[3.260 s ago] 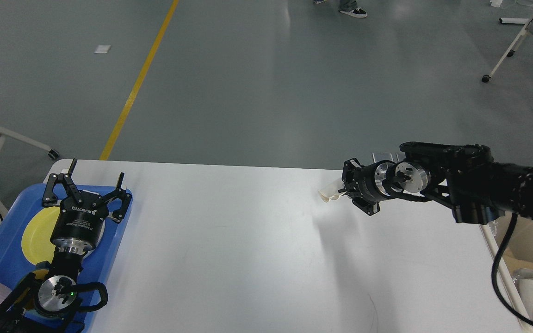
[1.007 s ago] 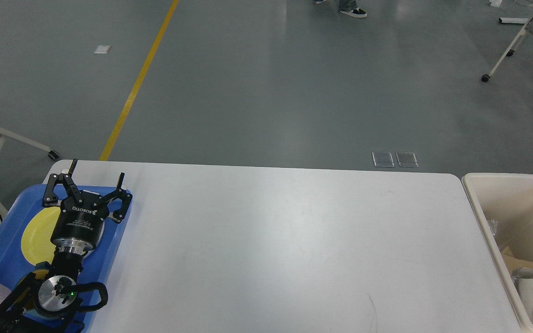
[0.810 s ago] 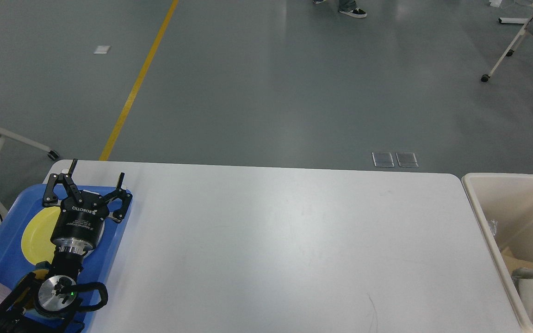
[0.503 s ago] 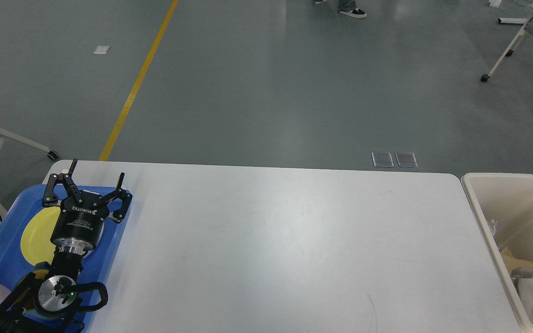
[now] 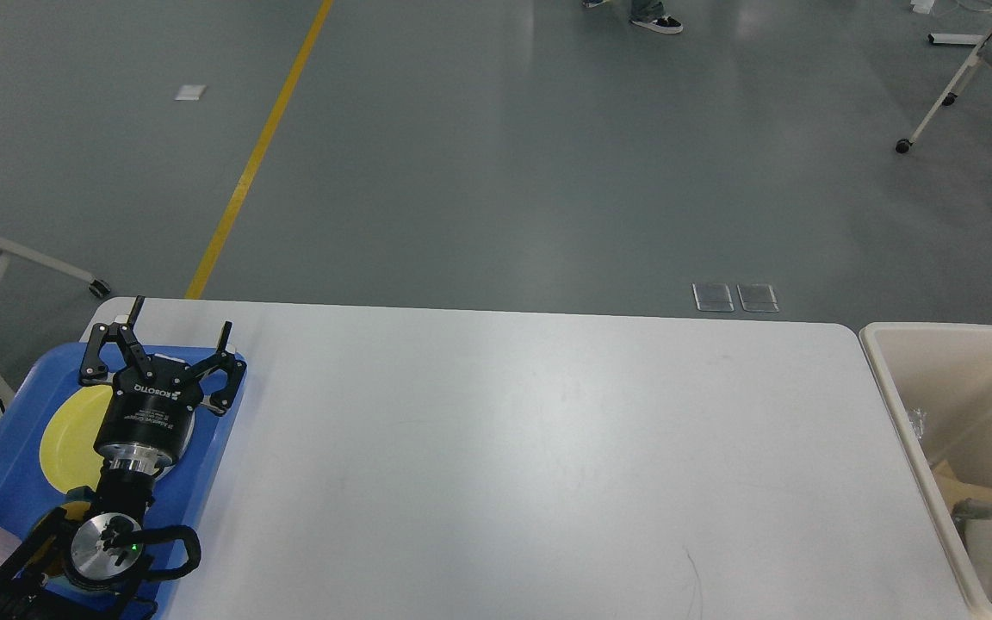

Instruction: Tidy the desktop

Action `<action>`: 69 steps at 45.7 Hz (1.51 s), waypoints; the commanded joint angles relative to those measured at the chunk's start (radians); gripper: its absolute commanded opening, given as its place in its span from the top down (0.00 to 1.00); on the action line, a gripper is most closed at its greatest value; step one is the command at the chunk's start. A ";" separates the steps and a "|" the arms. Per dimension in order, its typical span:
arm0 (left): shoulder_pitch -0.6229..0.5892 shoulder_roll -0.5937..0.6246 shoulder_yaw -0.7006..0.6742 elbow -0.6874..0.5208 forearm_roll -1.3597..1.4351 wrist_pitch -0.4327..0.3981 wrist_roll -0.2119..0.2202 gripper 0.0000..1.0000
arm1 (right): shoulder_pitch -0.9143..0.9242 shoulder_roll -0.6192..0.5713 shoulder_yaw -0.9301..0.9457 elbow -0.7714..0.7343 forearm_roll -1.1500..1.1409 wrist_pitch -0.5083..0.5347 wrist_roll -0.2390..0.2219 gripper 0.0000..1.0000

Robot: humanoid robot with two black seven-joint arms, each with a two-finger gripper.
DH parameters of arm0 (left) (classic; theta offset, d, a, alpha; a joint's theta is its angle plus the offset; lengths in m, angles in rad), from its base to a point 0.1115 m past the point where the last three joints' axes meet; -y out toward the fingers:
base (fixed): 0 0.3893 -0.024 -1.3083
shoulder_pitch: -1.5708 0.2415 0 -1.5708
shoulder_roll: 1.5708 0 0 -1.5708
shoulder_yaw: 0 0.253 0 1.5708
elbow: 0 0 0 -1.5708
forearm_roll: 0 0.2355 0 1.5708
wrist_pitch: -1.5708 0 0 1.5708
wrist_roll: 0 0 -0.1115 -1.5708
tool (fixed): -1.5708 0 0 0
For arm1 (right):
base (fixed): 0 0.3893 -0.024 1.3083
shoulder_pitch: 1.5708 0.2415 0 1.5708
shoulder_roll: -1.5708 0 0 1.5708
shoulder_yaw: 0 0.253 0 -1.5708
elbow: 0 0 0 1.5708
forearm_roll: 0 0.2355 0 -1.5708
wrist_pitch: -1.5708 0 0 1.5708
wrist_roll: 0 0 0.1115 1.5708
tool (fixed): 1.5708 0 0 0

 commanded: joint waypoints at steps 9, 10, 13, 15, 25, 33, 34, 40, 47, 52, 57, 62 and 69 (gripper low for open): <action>0.000 0.000 0.000 0.000 0.000 0.000 0.000 0.04 | 0.035 -0.014 0.086 0.003 0.016 0.000 0.010 0.00; -0.001 0.000 0.000 0.000 0.000 0.000 0.000 0.04 | 0.049 -0.020 0.128 0.003 0.021 0.000 0.010 0.00; 0.000 0.000 -0.001 0.000 0.000 0.000 0.000 0.04 | 0.110 -0.041 0.283 0.010 0.021 0.004 0.010 0.00; -0.001 0.000 0.000 0.000 0.000 0.000 0.001 0.04 | 0.158 -0.049 0.403 0.016 0.021 0.006 0.008 0.00; -0.001 0.000 0.000 0.000 0.000 0.000 0.001 0.04 | 0.343 -0.092 0.780 0.138 0.015 0.006 0.010 0.00; 0.000 0.000 0.000 0.000 0.000 0.000 0.000 0.04 | 0.362 -0.219 1.050 0.474 0.004 0.009 0.013 0.00; 0.000 0.000 0.000 0.000 -0.001 0.000 0.000 0.04 | 0.354 -0.239 1.089 0.523 0.000 0.009 0.014 0.00; -0.001 0.000 0.000 0.000 0.000 0.000 0.000 0.04 | 0.247 -0.264 1.348 0.732 -0.108 0.009 0.097 0.00; 0.000 0.000 0.000 0.000 0.000 0.000 0.000 0.04 | 0.095 -0.126 1.606 0.764 -0.186 0.009 0.336 0.00; 0.000 0.000 0.000 0.000 0.000 0.000 0.000 0.04 | 0.005 -0.038 1.710 0.775 -0.186 0.015 0.395 0.00; -0.001 0.000 0.000 0.000 0.000 0.000 0.000 0.04 | -0.080 0.042 1.813 0.797 -0.188 0.052 0.433 0.00; 0.000 0.000 0.000 0.000 0.000 0.000 0.000 0.04 | -0.112 0.057 1.819 0.801 -0.188 0.116 0.503 0.00; -0.001 0.000 0.000 0.000 0.000 0.000 0.000 0.04 | -0.120 0.046 1.818 0.801 -0.191 0.221 0.594 0.00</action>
